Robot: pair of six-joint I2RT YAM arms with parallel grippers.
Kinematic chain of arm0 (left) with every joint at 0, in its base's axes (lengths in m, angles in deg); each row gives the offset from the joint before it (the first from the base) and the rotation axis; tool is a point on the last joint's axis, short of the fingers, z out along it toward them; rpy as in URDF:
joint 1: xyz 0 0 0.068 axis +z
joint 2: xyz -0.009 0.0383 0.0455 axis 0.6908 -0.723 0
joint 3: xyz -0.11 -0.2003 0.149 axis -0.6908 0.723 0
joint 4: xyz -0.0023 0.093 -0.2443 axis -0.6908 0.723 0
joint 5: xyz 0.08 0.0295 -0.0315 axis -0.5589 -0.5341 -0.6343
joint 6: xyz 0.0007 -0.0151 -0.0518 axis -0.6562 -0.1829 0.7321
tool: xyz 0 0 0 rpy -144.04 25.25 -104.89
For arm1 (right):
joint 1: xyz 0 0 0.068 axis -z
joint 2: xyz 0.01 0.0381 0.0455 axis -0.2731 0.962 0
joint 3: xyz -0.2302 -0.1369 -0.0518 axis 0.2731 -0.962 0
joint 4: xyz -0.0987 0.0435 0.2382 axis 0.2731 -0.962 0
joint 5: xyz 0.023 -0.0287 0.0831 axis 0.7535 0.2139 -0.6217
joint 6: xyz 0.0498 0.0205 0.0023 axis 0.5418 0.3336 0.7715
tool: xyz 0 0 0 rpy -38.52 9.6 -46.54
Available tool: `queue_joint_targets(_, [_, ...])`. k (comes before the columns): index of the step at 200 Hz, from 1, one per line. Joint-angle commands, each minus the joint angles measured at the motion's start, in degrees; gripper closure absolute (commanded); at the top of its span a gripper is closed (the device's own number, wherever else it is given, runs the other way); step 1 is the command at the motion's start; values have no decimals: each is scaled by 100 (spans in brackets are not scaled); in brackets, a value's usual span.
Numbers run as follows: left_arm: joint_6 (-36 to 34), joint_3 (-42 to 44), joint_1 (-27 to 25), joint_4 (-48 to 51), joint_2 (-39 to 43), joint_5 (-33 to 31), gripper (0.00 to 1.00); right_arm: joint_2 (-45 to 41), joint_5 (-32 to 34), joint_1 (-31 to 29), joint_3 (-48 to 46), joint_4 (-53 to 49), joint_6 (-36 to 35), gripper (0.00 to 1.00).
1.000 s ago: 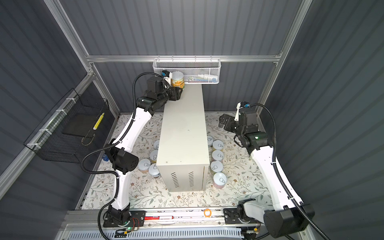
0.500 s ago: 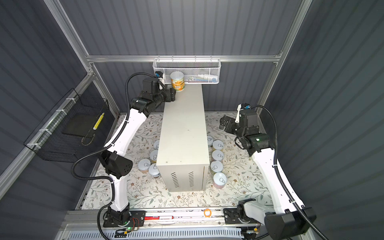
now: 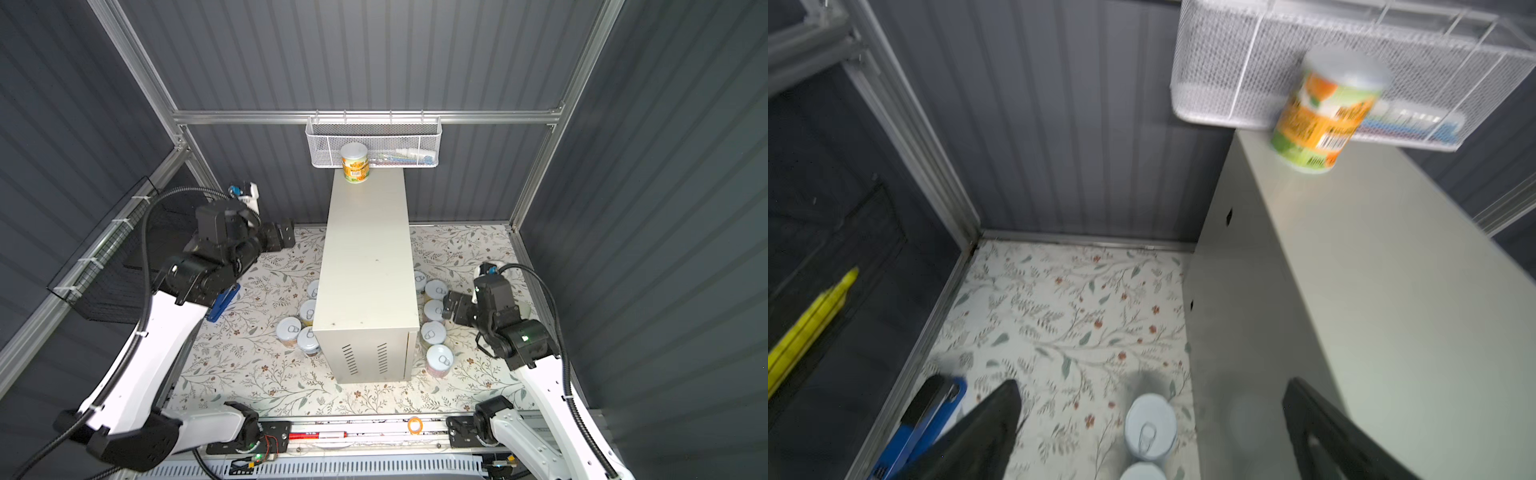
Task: Place and organize the canned foods onto the counter
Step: 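Lower the left gripper over the floor cans while the right gripper descends beside the cabinet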
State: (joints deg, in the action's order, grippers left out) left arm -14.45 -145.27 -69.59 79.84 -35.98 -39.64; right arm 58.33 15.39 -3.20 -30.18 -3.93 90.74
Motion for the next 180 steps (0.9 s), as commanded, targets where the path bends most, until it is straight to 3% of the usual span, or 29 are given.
queue_joint_targets(1, [556, 1062, -4, 419, 456, 50, 1, -30, 65, -187, -399, -607, 423, 1])
queue_joint_targets(21, [1056, 1710, -4, 713, 871, 164, 0, -195, 28, -450, -723, -603, 718, 1])
queue_joint_targets(35, [1051, 2102, -1, 760, 1158, 631, 1, -234, 305, -809, -667, -695, 850, 1])
queue_joint_targets(59, [1308, 2650, -12, 845, 1545, 836, 1, -44, 500, -1113, -591, -887, 1022, 1])
queue_joint_targets(95, [1422, 3286, -21, 548, 1955, 1142, 1, 209, 280, -1304, -794, -810, 1389, 1])
queue_joint_targets(180, [1298, 3680, -21, -463, 1609, 1609, 1, 314, 127, -1738, -1578, -69, 1999, 1])
